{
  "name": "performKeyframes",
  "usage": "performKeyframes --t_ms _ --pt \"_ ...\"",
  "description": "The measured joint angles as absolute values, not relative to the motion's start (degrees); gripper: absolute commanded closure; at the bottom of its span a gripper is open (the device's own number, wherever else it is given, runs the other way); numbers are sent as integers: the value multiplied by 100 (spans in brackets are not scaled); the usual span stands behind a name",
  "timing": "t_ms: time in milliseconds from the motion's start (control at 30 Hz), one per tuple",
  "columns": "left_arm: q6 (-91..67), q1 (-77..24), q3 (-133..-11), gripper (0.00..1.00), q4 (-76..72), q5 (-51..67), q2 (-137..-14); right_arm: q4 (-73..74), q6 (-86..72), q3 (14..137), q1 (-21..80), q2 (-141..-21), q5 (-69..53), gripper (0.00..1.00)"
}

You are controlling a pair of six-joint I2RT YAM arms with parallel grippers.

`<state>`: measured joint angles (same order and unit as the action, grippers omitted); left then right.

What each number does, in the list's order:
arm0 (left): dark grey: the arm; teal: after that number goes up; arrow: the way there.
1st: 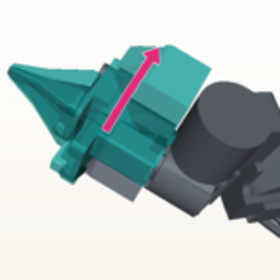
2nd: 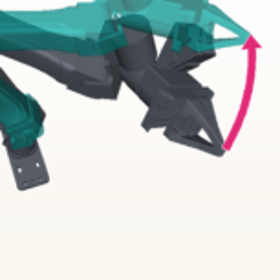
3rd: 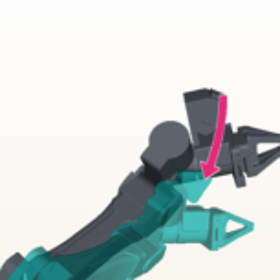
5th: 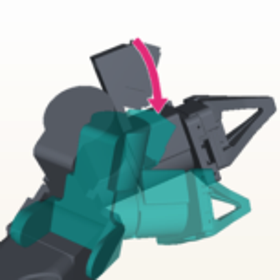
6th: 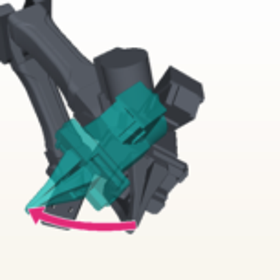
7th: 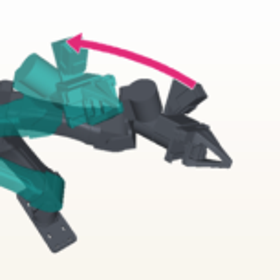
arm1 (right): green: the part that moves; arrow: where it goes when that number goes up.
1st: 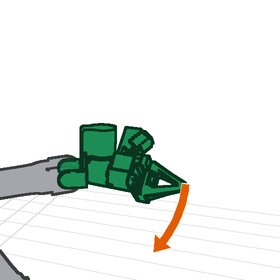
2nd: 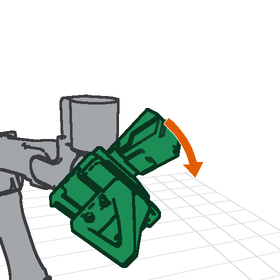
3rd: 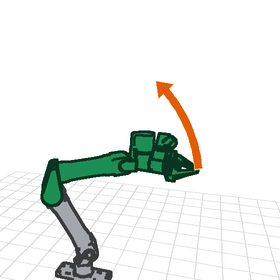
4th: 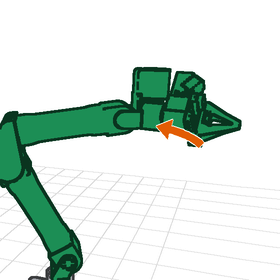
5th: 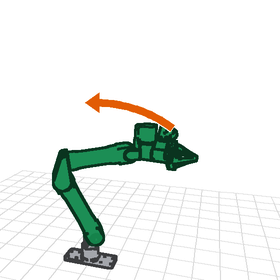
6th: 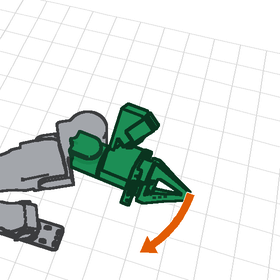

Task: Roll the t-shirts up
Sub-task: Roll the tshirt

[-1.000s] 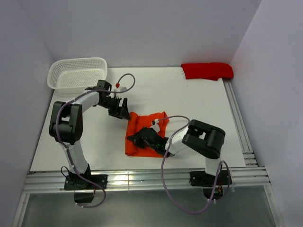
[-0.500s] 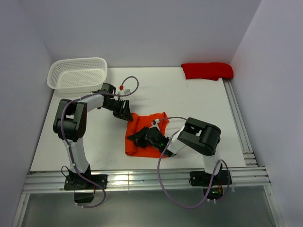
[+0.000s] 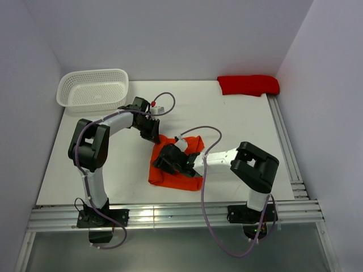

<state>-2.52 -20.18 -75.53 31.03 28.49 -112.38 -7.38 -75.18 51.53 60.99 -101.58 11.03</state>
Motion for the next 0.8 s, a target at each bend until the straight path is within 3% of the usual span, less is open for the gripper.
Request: performKeyframes --t_ms 200,333,800 --pt "-342 -2104 -7629 92 3240 2497 -11233 167 -7522 5089 6399 -9817 1559 46" --pt "-414 -2121 -7653 93 3295 2370 -11233 314 -7673 4698 6591 -9415 1743 40" --pt "-519 -2130 -7848 95 3411 1848 -11233 838 -8167 3557 6899 -8132 1892 37"
